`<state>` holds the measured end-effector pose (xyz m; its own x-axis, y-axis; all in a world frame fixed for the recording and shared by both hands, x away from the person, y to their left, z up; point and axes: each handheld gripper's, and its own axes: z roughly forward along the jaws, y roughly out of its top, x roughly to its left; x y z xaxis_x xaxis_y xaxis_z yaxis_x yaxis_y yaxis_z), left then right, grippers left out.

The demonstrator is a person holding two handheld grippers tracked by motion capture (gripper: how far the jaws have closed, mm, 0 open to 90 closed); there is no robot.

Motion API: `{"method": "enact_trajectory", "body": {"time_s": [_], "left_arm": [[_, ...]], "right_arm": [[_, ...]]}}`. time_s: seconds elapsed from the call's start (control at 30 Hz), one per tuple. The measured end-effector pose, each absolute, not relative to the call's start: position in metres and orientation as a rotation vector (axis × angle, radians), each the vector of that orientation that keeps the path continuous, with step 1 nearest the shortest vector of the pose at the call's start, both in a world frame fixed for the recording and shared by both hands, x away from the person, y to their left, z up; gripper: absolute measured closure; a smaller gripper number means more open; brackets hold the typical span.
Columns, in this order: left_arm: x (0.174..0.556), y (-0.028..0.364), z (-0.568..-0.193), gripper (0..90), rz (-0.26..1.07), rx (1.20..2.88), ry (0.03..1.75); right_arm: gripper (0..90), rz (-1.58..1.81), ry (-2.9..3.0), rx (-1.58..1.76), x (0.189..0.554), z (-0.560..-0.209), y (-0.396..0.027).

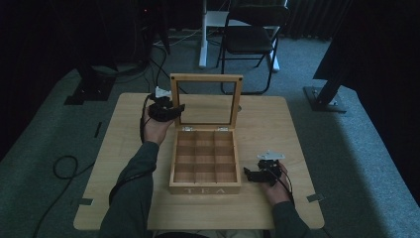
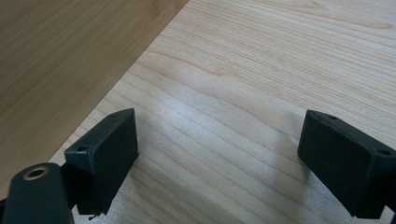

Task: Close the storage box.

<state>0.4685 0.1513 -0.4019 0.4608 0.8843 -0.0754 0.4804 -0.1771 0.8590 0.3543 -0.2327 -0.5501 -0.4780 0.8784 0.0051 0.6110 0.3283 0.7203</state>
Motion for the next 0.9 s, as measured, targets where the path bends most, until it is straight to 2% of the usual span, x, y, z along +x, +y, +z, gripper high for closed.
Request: {"method": "enact_trajectory", "body": {"time_s": [0.43, 0.9], "left_arm": [[0.450, 0.150, -0.398, 53.0, 0.627, 1.869, 1.092], [0.428, 0.158, -0.392, 53.9, 0.618, 1.778, 1.067]], "right_arm": [[11.7, 0.945, 2.212, 1.318, 0.354, -0.550, -0.233], [11.6, 0.945, 2.212, 1.319, 0.354, -0.550, -0.233]]}}
